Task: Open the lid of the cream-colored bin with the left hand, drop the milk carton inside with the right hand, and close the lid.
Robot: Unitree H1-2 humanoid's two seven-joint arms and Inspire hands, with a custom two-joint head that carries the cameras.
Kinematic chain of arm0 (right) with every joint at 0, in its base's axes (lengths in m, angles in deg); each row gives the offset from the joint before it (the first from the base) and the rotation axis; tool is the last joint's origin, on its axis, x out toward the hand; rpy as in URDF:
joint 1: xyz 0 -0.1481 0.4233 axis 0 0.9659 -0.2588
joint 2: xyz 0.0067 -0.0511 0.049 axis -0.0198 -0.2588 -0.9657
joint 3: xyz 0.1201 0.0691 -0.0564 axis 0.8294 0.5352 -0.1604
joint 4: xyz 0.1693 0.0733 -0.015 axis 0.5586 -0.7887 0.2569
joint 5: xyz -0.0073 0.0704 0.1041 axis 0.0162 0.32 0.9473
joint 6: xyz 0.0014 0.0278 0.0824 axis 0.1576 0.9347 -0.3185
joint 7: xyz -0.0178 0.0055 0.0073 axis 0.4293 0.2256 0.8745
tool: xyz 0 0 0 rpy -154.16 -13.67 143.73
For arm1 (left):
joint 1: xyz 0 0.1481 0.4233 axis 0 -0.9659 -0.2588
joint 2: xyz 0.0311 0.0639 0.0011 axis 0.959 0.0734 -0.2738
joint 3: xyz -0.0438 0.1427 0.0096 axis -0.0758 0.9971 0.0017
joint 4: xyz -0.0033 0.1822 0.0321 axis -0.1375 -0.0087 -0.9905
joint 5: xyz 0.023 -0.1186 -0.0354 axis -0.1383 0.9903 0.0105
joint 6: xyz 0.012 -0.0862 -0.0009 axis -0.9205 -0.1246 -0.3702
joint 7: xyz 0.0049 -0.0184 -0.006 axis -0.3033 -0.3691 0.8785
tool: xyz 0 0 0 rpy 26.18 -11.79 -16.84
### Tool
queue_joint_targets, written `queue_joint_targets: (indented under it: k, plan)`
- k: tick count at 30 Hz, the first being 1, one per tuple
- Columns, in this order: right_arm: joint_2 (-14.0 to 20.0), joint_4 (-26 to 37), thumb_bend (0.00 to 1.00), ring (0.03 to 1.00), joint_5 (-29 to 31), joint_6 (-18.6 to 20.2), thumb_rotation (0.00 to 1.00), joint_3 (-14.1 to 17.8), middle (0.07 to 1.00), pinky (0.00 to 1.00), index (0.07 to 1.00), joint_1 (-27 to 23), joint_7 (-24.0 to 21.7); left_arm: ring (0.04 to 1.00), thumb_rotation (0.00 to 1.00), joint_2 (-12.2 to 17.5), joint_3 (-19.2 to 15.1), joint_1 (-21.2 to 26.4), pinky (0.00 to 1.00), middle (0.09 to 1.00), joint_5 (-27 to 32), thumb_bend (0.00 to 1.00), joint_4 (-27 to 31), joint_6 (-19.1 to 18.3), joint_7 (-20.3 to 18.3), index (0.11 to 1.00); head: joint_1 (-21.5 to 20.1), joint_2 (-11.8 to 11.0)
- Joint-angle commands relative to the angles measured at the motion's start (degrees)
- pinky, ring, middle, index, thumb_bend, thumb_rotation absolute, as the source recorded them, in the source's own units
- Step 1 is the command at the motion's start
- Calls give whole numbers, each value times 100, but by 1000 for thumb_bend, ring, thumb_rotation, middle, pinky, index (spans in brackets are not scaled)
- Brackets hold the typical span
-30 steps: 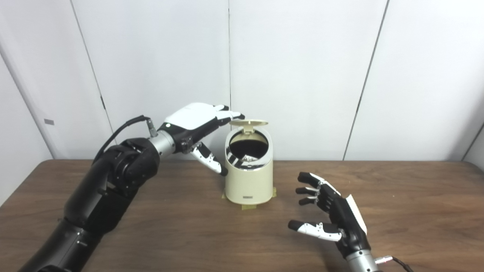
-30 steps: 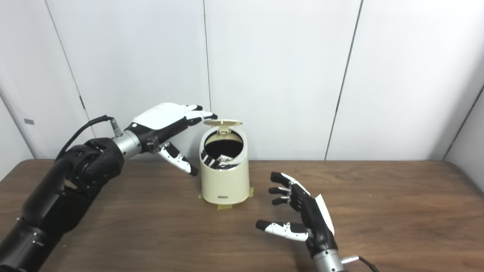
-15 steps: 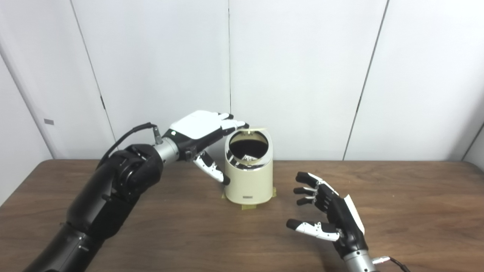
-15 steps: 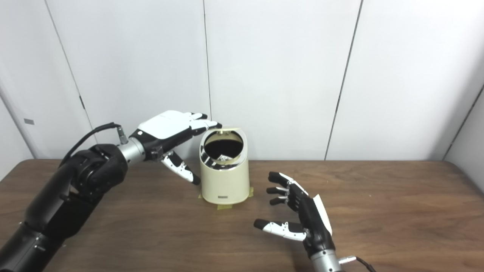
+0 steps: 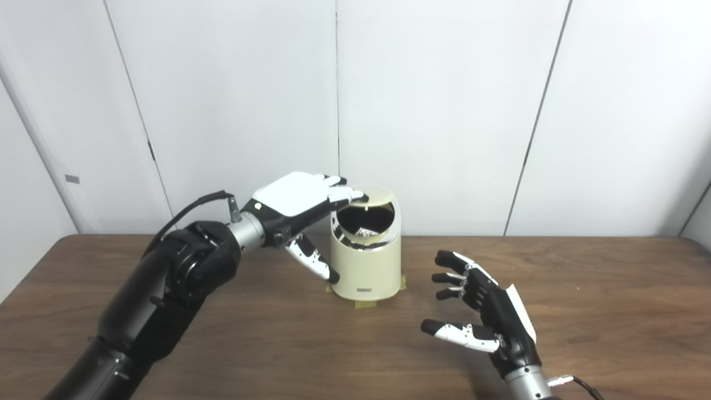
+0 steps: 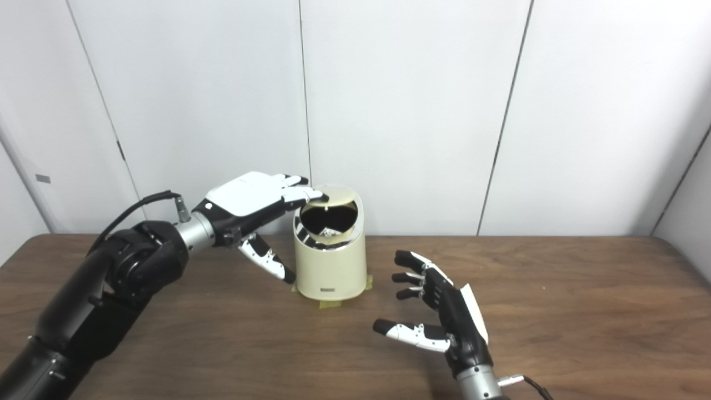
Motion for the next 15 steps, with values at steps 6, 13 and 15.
queue_joint_targets:
  k: [6, 13, 15]
  plan:
    - [-17, 250, 755, 722, 6, -33, 277, 14, 810, 584, 791, -161, 55, 1000, 313, 53, -7, 218, 1000, 919, -103, 906, 183, 4, -20, 934, -17, 54]
    - [-39, 303, 764, 728, -33, 59, 293, 24, 810, 588, 790, -157, 95, 1000, 303, 32, 67, 155, 1000, 914, -166, 907, 132, 74, -78, 931, -35, 86]
    - [-48, 320, 775, 732, -31, 82, 307, 29, 812, 587, 789, -155, 107, 1000, 297, 19, 81, 118, 1000, 906, -191, 915, 101, 105, -47, 925, -46, 100]
